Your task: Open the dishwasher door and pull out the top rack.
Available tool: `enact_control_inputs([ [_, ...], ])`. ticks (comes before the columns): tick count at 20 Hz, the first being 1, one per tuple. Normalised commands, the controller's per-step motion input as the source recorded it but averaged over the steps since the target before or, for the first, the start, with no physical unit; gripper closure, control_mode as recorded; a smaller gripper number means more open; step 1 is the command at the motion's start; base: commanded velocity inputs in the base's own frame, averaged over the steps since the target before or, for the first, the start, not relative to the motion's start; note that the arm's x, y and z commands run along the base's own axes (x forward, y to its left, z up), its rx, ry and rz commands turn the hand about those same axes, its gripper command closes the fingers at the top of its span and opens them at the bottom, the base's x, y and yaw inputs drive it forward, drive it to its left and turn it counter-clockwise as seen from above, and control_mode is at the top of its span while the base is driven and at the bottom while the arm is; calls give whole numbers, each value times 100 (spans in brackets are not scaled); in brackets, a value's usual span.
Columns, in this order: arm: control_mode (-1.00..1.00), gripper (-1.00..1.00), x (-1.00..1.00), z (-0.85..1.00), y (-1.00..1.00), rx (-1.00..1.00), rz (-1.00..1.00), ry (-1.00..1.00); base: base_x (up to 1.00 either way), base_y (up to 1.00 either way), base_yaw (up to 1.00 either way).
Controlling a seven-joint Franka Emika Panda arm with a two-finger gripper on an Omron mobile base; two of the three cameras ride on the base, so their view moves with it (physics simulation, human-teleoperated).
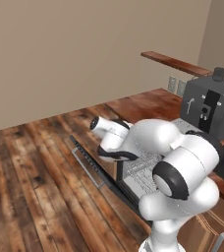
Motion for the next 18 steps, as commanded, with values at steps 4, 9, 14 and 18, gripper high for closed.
enact_control_inputs([
  [4,-100,-100,17,-34,-25,0,0,0,0,0,0],
  [9,-100,-100,19,-32,-22,0,0,0,0,0,0],
  [14,-100,-100,22,-27,-23,0,0,0,0,0,0],
  [18,-100,-100,18,-27,-20,0,0,0,0,0,0],
])
